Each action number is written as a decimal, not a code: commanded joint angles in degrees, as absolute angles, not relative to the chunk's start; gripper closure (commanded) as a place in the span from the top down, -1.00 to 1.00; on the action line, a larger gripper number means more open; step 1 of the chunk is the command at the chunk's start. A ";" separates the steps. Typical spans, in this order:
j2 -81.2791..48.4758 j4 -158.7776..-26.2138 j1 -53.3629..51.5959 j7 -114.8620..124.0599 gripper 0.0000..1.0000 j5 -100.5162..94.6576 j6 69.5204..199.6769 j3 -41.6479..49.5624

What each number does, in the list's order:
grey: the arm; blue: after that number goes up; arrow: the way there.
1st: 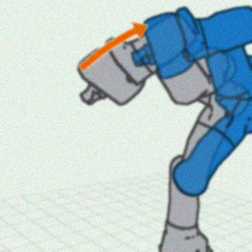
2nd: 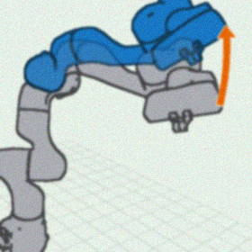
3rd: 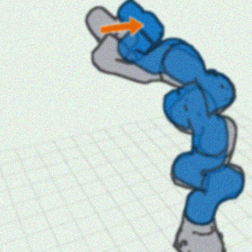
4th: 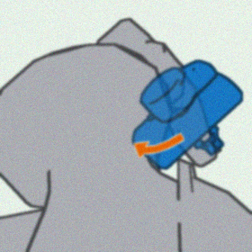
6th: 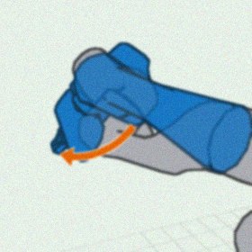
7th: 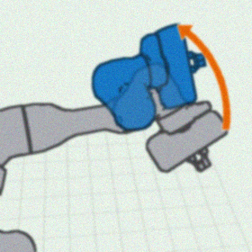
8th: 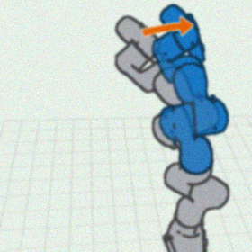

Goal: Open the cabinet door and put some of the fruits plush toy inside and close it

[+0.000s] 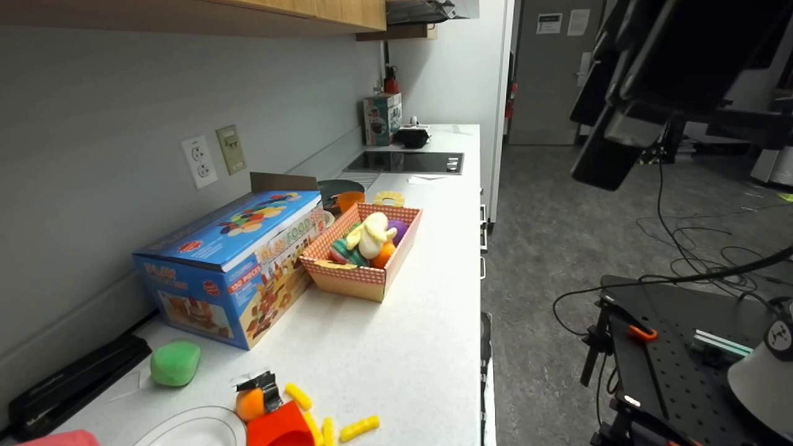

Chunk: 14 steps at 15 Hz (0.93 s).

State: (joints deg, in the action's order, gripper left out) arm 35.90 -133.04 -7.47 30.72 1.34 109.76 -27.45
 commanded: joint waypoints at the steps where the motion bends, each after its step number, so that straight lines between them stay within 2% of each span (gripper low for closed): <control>1: 35.40 -132.85 -8.41 31.28 1.00 0.68 109.61 -26.71; 5: 37.72 -133.41 -8.37 30.43 1.00 1.47 108.79 -24.26; 11: 49.73 -135.08 -4.22 30.43 1.00 0.95 106.23 -14.76; 12: 44.86 -133.56 -4.90 29.90 1.00 2.13 106.79 -16.76; 14: 46.36 -133.65 -4.32 29.15 1.00 2.36 106.71 -16.01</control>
State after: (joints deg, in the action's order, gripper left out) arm 46.17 -133.81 -5.64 29.94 1.51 106.86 -15.22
